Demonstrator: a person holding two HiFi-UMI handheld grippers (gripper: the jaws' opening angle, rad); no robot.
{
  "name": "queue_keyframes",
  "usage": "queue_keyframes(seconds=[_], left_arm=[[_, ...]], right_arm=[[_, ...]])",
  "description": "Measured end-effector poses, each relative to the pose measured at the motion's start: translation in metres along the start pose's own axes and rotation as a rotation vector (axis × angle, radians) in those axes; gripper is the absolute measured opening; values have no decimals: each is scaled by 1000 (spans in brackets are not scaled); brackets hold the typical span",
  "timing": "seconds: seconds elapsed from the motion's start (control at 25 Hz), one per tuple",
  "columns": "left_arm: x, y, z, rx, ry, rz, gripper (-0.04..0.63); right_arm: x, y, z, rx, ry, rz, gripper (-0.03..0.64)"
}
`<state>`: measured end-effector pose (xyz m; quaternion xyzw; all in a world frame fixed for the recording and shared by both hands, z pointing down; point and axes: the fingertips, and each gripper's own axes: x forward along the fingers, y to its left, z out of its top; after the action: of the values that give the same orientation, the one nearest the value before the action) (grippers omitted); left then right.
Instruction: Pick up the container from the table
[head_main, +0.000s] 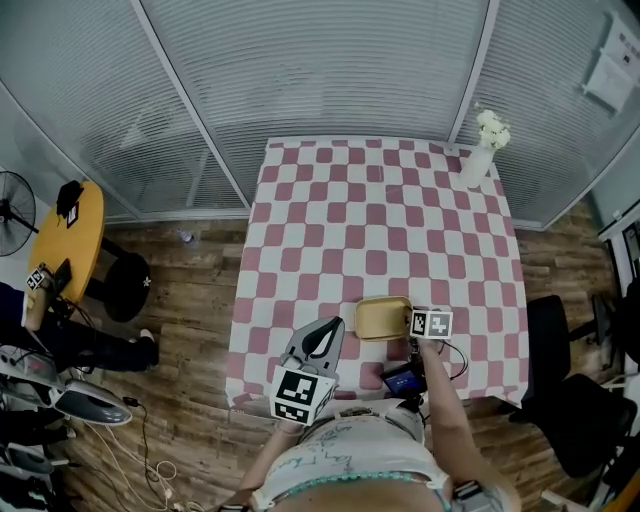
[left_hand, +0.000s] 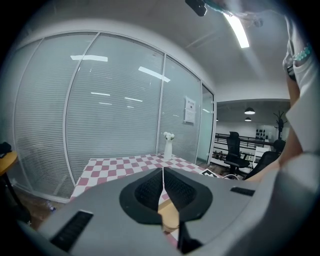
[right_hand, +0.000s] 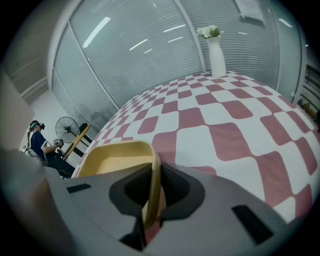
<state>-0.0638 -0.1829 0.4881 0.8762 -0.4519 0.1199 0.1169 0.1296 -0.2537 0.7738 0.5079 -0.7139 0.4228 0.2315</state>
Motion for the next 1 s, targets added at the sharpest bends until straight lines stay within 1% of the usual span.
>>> queue_keyframes(seconds=[0.12,0.4,0.72,1.0], left_arm=[[0,1,0,-3,-3,2,18],[2,-3,-2,-1,-6,-12,18],[6,-6,-4,-3,2,-23,18],[9,-8,-3,1,2,-36,18]], right_arm=[[-6,2,12,-7,-20,4,18],[-24,11,41,-88,-45,-11,18],[-55,24,72,-112,-84,-11,18],[-88,43,91,-120,-125,-1,18]])
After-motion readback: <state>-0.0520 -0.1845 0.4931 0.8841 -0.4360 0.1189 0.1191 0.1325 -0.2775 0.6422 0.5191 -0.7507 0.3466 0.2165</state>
